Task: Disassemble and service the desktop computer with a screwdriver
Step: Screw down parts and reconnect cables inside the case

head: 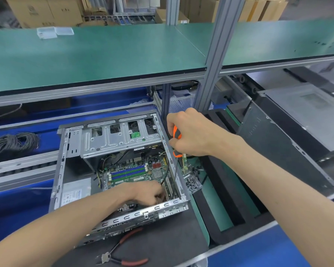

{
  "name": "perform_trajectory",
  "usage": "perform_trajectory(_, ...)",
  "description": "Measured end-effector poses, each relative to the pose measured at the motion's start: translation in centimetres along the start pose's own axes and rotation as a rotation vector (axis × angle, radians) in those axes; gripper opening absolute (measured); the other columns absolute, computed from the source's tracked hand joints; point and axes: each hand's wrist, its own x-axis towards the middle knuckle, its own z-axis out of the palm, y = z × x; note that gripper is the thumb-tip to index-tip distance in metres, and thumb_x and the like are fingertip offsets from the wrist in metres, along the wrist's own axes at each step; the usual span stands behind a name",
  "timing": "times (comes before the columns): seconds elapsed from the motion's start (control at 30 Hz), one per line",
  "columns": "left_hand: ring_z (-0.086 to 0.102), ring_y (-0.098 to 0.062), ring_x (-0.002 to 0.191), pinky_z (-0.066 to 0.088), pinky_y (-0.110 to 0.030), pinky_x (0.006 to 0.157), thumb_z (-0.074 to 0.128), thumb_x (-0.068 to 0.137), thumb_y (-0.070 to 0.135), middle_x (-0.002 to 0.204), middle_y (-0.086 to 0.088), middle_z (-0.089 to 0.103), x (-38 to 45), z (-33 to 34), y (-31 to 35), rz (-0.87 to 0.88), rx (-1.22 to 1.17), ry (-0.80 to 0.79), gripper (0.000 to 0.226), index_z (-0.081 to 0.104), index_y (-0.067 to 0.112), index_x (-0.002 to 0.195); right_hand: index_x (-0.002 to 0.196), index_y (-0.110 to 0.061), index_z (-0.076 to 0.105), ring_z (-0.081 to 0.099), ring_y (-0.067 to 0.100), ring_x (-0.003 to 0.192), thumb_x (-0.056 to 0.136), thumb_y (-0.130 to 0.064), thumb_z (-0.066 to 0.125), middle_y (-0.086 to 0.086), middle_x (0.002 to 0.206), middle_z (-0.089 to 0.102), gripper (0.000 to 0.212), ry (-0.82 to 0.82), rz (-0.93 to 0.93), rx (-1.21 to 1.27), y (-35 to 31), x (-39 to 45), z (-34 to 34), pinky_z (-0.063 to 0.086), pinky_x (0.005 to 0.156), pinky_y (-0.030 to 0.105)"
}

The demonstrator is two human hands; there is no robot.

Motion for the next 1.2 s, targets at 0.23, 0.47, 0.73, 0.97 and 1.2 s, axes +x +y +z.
perform_trajectory(0.23,0.028,-0.014,0.046,0.025,-0.024,0.043,0.037,0.091,-0.002,0.055,0.004,0.036,-2.7,0.7,-1.6,-0.039,-0.403,0.095,0.027,0.051,0.015,0.075,0.086,-0.014,0.057,0.063,0.025,0.075,0.077,-0.012,0.063,0.005,0.073,0.064,0.011,-0.014,0.006,0.005,-0.2,0.2,0.1,0.056,0.067,0.042)
perform_trajectory(0.47,0.049,-0.011,0.058,0.045,-0.025,0.056,0.047,0.094,0.011,0.066,0.000,0.052,-3.0,-1.0,-2.1,-0.027,0.139,0.056,0.013,0.054,0.010,0.084,0.085,-0.015,0.056,0.060,0.023,0.074,0.078,-0.012,0.064,0.004,0.073,0.062,0.011,-0.017,-0.001,0.013,-0.2,0.3,0.4,0.056,0.065,0.041)
perform_trajectory(0.73,0.049,-0.017,0.057,0.052,-0.036,0.056,0.043,0.087,0.008,0.069,-0.005,0.056,-4.7,-4.4,-6.6,-0.259,0.240,0.169,0.012,0.054,0.005,0.082,0.080,-0.018,0.051,0.057,0.018,0.070,0.078,-0.012,0.063,0.000,0.068,0.063,0.014,-0.037,-0.005,0.018,-0.1,0.6,0.7,0.049,0.057,0.032)
perform_trajectory(0.97,0.032,-0.017,0.049,0.030,-0.028,0.047,0.044,0.097,0.012,0.060,-0.002,0.039,-4.4,-5.3,-7.2,-0.492,-0.375,0.428,0.025,0.042,0.013,0.072,0.081,-0.018,0.050,0.055,0.012,0.067,0.081,-0.011,0.063,-0.003,0.064,0.058,0.015,-0.053,0.000,0.016,0.1,0.7,0.7,0.043,0.052,0.030)
perform_trajectory(1.2,0.011,-0.006,0.040,0.015,-0.011,0.031,0.030,0.077,0.008,0.053,0.007,0.020,-4.0,-3.0,-3.8,-0.063,-1.861,0.329,0.017,0.026,0.022,0.068,0.085,-0.015,0.054,0.057,0.018,0.071,0.081,-0.011,0.063,0.000,0.070,0.062,0.011,-0.047,-0.010,0.006,0.0,0.9,0.8,0.051,0.060,0.035)
